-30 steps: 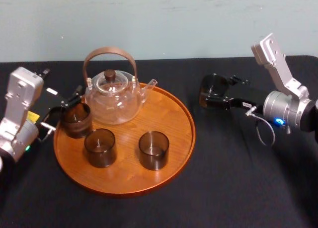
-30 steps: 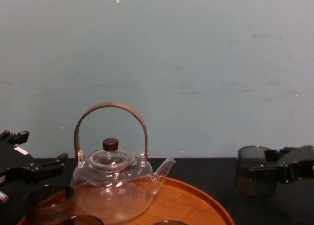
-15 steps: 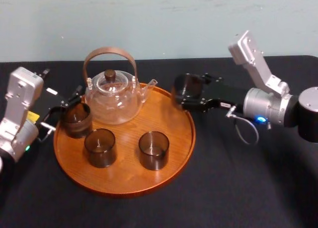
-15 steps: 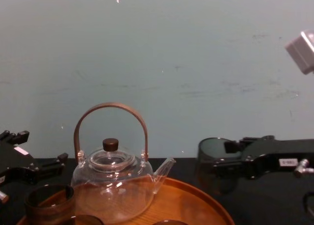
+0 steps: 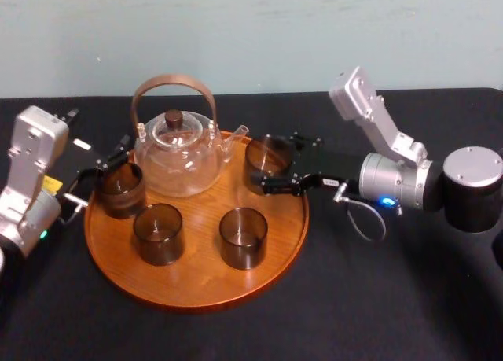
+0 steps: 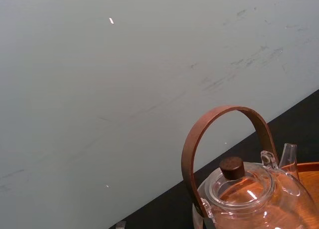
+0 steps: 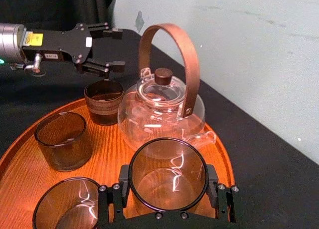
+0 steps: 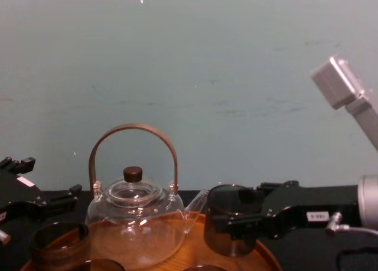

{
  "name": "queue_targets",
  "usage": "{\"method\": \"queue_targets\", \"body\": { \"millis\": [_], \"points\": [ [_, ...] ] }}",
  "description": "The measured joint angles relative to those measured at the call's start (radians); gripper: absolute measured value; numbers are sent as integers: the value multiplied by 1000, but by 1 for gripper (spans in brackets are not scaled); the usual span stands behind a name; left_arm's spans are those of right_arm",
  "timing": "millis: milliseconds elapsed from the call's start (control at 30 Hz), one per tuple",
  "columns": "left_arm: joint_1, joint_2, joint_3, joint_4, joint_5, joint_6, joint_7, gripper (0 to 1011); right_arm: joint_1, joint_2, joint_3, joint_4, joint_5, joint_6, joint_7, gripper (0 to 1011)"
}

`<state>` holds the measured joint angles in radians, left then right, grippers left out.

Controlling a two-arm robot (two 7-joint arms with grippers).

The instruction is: Pick up the glass from the table and place it on the tray.

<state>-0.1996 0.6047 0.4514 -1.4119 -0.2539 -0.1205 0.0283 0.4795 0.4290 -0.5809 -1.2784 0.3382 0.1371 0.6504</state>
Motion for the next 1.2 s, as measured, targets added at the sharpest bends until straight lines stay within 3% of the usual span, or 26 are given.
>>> {"method": "queue_targets", "body": {
  "millis": [633, 1200],
  "points": [
    [0, 0, 0, 0, 0, 0, 0, 1001, 34, -63, -32, 147, -26, -38, -19, 903],
    [0, 0, 0, 0, 0, 0, 0, 1001, 40, -84, -31, 195, -53, -44, -32, 903]
  ]
}}
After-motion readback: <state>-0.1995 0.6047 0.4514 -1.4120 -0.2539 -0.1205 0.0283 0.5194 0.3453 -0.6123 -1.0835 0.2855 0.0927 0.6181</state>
